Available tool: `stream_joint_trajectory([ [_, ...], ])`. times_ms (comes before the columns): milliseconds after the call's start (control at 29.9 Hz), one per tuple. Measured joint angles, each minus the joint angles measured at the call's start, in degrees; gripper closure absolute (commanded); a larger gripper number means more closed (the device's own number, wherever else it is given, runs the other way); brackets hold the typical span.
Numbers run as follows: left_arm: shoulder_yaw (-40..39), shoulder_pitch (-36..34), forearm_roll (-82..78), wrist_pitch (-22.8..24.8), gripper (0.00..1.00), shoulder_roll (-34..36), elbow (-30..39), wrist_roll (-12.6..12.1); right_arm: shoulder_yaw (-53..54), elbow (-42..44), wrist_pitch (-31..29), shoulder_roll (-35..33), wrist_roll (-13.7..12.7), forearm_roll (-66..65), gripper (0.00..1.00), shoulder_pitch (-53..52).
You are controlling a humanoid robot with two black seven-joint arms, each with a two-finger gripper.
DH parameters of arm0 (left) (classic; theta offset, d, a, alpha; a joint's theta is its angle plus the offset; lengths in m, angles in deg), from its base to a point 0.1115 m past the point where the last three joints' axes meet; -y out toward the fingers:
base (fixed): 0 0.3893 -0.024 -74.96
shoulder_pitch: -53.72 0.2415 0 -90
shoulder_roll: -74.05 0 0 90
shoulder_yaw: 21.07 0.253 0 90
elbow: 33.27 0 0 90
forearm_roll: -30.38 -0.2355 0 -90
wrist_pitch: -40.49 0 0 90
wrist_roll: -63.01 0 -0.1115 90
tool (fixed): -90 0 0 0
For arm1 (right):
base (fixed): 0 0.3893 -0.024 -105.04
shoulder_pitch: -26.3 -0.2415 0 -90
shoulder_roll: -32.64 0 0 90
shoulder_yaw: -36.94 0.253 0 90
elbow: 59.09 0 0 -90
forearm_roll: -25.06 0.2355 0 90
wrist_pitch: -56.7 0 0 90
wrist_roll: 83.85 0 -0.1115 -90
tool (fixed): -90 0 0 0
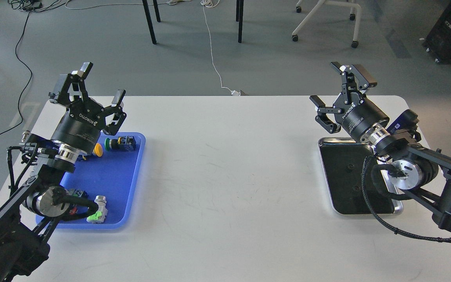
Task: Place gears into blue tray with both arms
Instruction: 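Move the right gripper over the metal tray with the black pad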
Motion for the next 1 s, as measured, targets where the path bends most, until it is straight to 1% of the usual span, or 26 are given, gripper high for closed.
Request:
stream_joint_trajectory([
  [267, 0.2, 0.2, -0.1, 0.2, 0.02, -0.1, 0.3, 0.1, 0.0, 0.0, -3.0, -2.2, 0.0, -0.5, 0.01, -2.4],
  [368, 0.3, 0.3, -0.1, 0.1, 0.02, -0.1, 1.2, 0.1, -0.3, -0.4, -3.4, -4.4, 0.0, -4.2, 0.01, -4.1],
  [468, 0.4, 0.5, -0.1, 0.1, 0.02, -0.1, 2.2, 0.1, -2.0, -0.6, -3.5, -6.7, 0.0, -14.3, 0.01, -6.4],
  [602, 0.4, 1.0, -0.1, 0.0, 0.02, 0.0, 2.6, 0.1, -8.6, -0.8, -5.2, -10.5, 0.0, -32.3, 0.01, -11.9],
  [735, 0.4, 1.5, -0.2, 0.0, 0.02, 0.1, 2.8, 0.2, -18.1, -1.1, -6.9, -13.4, 0.0, -49.2, 0.01, -19.9],
  [1003, 0.3, 2.3, -1.0, -0.2, 0.02, 0.8, 5.8, 0.2, -40.2, -3.8, -7.2, -15.5, 0.0, -78.2, 0.01, -37.1],
])
